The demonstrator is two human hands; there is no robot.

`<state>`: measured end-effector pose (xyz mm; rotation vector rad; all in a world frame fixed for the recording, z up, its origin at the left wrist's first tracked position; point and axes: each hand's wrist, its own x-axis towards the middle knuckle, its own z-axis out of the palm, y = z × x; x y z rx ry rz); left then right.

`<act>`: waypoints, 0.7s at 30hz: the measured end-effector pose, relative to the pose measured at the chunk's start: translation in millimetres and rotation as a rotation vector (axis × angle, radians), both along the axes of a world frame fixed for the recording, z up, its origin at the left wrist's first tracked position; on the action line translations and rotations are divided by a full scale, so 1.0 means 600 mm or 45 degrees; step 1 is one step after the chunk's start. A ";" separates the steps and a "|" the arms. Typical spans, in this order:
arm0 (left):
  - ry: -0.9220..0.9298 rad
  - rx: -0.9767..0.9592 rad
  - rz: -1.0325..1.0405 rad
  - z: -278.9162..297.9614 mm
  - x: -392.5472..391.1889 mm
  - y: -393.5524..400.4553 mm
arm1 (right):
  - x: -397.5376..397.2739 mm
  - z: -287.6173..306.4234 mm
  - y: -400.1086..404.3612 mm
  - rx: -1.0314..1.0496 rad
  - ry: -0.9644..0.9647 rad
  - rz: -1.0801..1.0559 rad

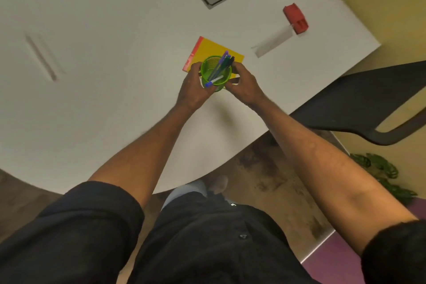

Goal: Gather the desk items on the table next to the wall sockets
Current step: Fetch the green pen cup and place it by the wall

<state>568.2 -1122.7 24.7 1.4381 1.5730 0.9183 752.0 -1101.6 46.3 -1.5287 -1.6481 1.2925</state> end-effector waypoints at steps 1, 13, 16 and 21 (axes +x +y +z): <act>-0.009 0.008 -0.015 0.002 0.016 0.011 | 0.018 0.004 0.007 -0.007 -0.012 -0.020; -0.079 0.078 -0.157 0.055 0.156 0.157 | 0.153 0.086 0.115 -0.021 -0.026 -0.154; -0.065 0.094 -0.158 0.068 0.188 0.194 | 0.184 0.095 0.155 -0.030 0.007 -0.171; -0.044 0.102 -0.121 0.063 0.260 0.247 | 0.260 0.095 0.225 -0.077 0.007 -0.079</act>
